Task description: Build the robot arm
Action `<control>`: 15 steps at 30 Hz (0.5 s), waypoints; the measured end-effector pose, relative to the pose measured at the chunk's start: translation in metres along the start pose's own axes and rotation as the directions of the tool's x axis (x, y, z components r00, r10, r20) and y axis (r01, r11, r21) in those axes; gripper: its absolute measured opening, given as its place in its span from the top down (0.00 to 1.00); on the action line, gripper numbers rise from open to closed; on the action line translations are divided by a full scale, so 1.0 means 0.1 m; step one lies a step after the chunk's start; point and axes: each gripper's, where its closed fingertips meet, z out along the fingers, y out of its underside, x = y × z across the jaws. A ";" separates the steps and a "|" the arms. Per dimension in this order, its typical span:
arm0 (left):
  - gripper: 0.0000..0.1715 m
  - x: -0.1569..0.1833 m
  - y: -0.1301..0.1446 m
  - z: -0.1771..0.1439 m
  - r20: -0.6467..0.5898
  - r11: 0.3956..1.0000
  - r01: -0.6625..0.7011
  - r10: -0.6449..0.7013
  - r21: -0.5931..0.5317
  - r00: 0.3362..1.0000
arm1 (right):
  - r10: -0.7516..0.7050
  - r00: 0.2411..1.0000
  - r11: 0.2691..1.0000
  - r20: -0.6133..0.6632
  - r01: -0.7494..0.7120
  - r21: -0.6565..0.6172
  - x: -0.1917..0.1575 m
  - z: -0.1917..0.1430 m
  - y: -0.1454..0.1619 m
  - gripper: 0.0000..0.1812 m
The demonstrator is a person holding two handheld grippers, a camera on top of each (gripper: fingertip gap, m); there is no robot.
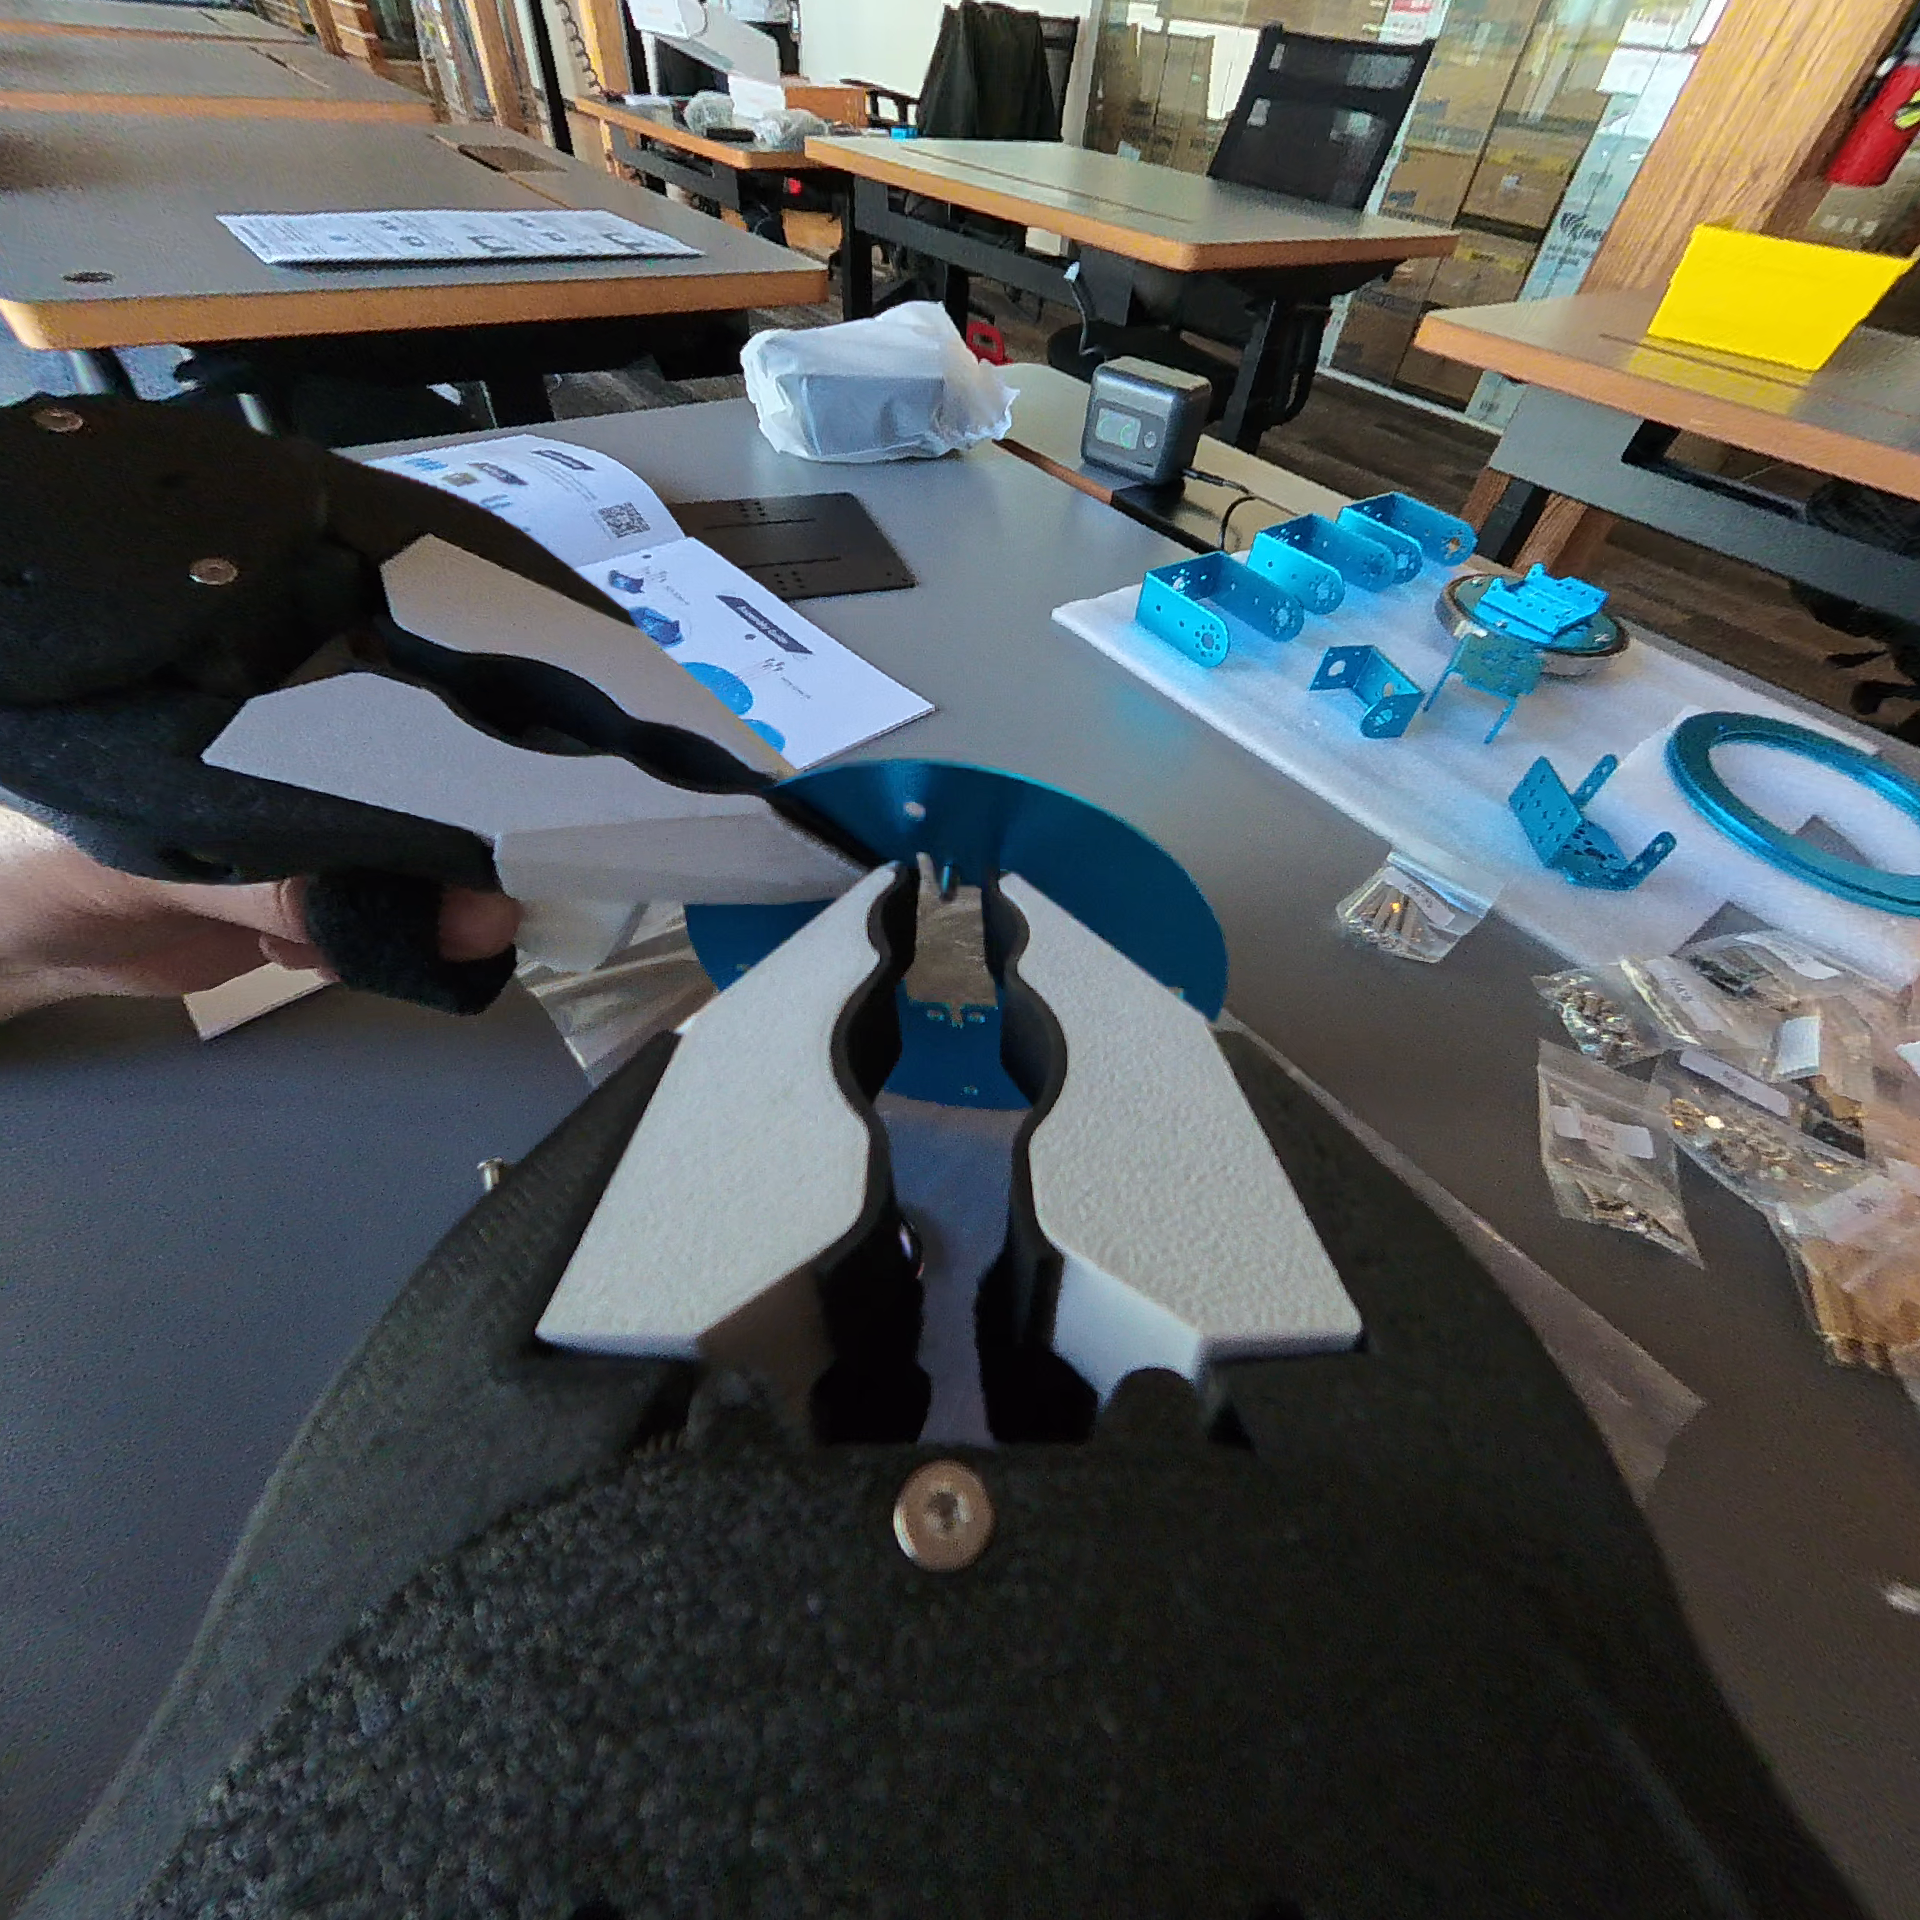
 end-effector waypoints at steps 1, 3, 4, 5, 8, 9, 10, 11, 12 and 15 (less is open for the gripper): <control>1.00 0.00 0.00 0.00 0.005 1.000 0.005 -0.005 -0.002 1.000 | 0.010 1.000 1.000 0.006 -0.010 -0.007 -0.01 0.01 0.02 0.94; 1.00 0.00 0.01 0.00 0.005 1.000 0.009 -0.009 0.002 1.000 | 0.014 1.000 1.000 0.019 -0.014 -0.008 -0.03 0.01 0.03 0.94; 1.00 0.00 0.01 0.00 0.005 1.000 0.013 -0.013 0.000 1.000 | 0.014 1.000 1.000 0.017 -0.014 -0.015 -0.03 0.02 0.04 0.94; 1.00 0.00 0.01 0.00 0.004 1.000 0.017 -0.017 0.001 1.000 | 0.012 1.000 1.000 0.019 -0.011 -0.024 -0.04 0.02 0.05 0.95; 1.00 0.00 0.02 0.00 0.001 1.000 0.023 -0.023 0.000 1.000 | 0.011 1.000 0.999 0.006 -0.010 -0.040 -0.02 0.03 0.08 0.99; 1.00 -0.01 0.03 0.00 0.007 1.000 0.017 -0.017 -0.004 1.000 | 0.012 1.000 0.999 0.006 -0.012 -0.044 -0.02 0.03 0.09 0.99; 1.00 -0.01 0.03 0.00 0.012 1.000 0.012 -0.012 -0.005 1.000 | 0.014 1.000 0.999 0.006 -0.014 -0.046 -0.02 0.03 0.09 0.99; 1.00 -0.01 0.04 0.00 0.016 1.000 0.007 -0.007 -0.007 1.000 | 0.014 1.000 0.999 0.010 -0.014 -0.051 -0.02 0.03 0.10 0.99; 1.00 -0.01 0.04 0.00 0.023 1.000 0.000 0.000 -0.010 1.000 | 0.016 1.000 0.998 0.015 -0.016 -0.058 -0.02 0.02 0.11 1.00; 1.00 -0.11 0.08 -0.01 0.073 1.000 -0.020 0.021 -0.019 0.997 | 0.035 0.999 0.997 0.022 -0.033 -0.063 0.01 0.00 0.14 1.00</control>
